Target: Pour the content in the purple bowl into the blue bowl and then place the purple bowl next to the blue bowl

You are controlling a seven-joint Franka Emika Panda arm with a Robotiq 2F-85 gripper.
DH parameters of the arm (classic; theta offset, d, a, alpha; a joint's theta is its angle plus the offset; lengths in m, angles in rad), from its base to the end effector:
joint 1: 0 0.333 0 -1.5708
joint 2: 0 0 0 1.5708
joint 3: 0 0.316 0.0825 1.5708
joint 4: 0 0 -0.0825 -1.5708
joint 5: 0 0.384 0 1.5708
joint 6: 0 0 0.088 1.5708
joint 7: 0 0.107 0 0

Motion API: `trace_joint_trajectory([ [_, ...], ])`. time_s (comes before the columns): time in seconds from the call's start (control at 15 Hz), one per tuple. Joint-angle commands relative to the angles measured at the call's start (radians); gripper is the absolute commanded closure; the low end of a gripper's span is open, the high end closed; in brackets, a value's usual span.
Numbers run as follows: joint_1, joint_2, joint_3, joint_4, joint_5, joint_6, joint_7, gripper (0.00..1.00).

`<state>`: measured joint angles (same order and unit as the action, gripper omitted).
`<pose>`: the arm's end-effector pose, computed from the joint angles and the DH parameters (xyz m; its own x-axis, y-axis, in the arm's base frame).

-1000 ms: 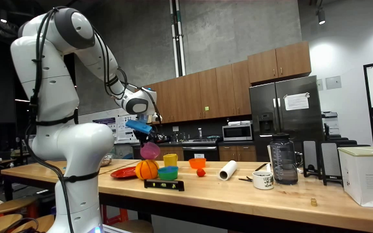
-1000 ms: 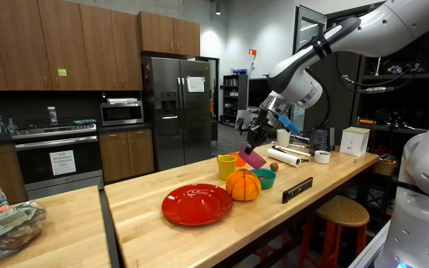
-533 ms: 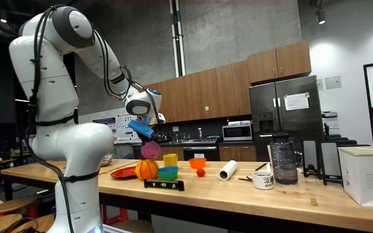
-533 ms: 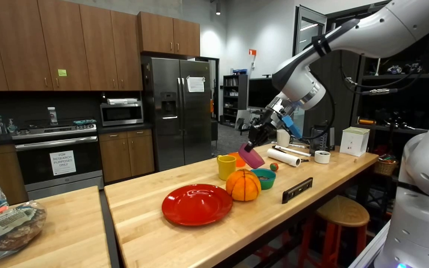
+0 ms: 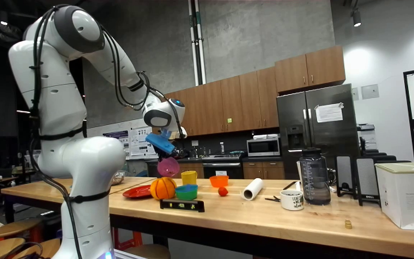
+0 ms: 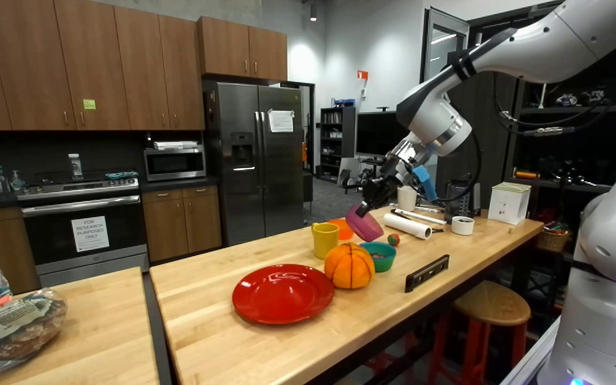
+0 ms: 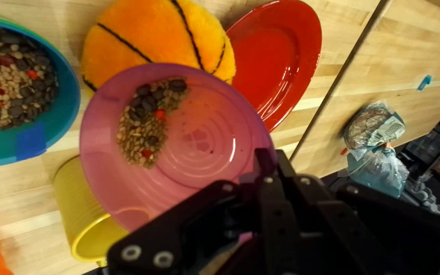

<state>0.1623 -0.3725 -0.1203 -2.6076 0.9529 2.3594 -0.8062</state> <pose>0.4182 0.0290 0.3940 0.9219 0.0473 0.3845 0.2737 -0.7818 -0.5602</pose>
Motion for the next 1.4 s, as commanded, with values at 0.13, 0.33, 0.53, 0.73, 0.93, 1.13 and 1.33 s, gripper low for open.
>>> trace_joint_trajectory([
  [0.13,-0.052,0.021,-0.036,0.030,0.092,-0.149,-0.149,0.99],
  [0.33,-0.089,0.033,-0.037,0.029,0.130,-0.205,-0.204,0.99],
  [0.53,-0.129,0.042,-0.046,0.030,0.159,-0.257,-0.249,0.99],
  [0.73,-0.169,0.045,-0.055,0.027,0.199,-0.300,-0.297,0.99],
  [0.93,-0.205,0.046,-0.066,0.028,0.233,-0.351,-0.336,0.99],
  [1.13,-0.236,0.051,-0.077,0.029,0.255,-0.414,-0.360,0.99],
  [1.33,-0.261,0.060,-0.091,0.024,0.294,-0.486,-0.393,0.99],
])
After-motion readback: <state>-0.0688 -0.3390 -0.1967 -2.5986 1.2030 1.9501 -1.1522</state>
